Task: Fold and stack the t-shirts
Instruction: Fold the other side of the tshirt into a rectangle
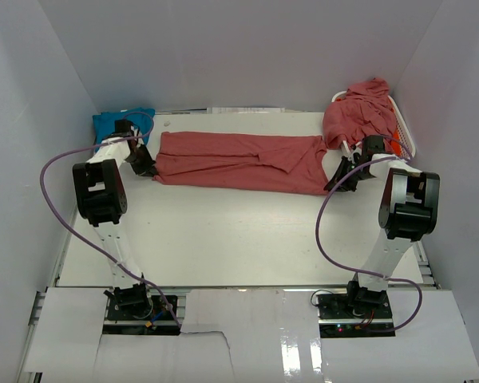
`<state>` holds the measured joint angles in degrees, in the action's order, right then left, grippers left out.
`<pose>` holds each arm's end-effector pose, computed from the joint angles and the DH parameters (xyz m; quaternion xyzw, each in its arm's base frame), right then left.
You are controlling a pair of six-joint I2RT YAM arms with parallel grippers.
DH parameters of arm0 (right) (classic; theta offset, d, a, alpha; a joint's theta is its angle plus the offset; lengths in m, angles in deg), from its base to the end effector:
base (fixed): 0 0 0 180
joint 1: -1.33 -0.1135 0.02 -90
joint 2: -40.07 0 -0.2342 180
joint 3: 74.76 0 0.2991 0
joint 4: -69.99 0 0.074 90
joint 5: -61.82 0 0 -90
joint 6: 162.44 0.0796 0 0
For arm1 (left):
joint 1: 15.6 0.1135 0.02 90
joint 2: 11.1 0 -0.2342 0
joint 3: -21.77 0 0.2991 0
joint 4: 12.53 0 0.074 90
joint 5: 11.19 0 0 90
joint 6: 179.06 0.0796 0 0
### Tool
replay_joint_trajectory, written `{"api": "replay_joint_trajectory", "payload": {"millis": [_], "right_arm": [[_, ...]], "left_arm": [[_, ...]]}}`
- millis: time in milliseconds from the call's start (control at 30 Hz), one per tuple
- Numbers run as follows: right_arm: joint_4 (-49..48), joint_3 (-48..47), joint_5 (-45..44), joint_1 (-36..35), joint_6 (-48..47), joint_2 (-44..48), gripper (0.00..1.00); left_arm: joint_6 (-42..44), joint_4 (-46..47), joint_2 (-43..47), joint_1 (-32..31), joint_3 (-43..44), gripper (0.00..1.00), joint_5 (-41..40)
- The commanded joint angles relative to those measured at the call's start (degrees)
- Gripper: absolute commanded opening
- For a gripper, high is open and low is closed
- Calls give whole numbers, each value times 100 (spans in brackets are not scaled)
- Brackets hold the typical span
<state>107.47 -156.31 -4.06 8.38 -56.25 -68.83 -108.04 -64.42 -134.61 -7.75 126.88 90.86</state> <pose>0.4247 -0.0197 0.0649 0.1477 0.9440 0.2202 0.1962 0.4820 0.0497 0.0714 -0.2098 0.9572 -0.1194 0.1594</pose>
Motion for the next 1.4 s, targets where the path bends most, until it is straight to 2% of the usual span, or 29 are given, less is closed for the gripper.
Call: {"api": "replay_joint_trajectory", "payload": {"millis": [0, 167, 633, 1033, 1367], "right_arm": [[361, -209, -74, -2, -133, 299, 8], [722, -201, -267, -19, -195, 343, 8], [1320, 397, -338, -72, -388, 800, 8], [1707, 1170, -619, -107, -581, 1389, 8], [1953, 1434, -865, -107, -678, 1618, 8]], "left_arm": [[26, -284, -113, -56, -46, 4, -256], [26, -442, 273, -56, -467, 1, -564], [-114, -398, 1653, -48, -2461, 0, -546], [-264, -644, 2664, -39, -3306, 0, -950], [-27, -732, 2814, 128, -3369, 0, -1118]]}}
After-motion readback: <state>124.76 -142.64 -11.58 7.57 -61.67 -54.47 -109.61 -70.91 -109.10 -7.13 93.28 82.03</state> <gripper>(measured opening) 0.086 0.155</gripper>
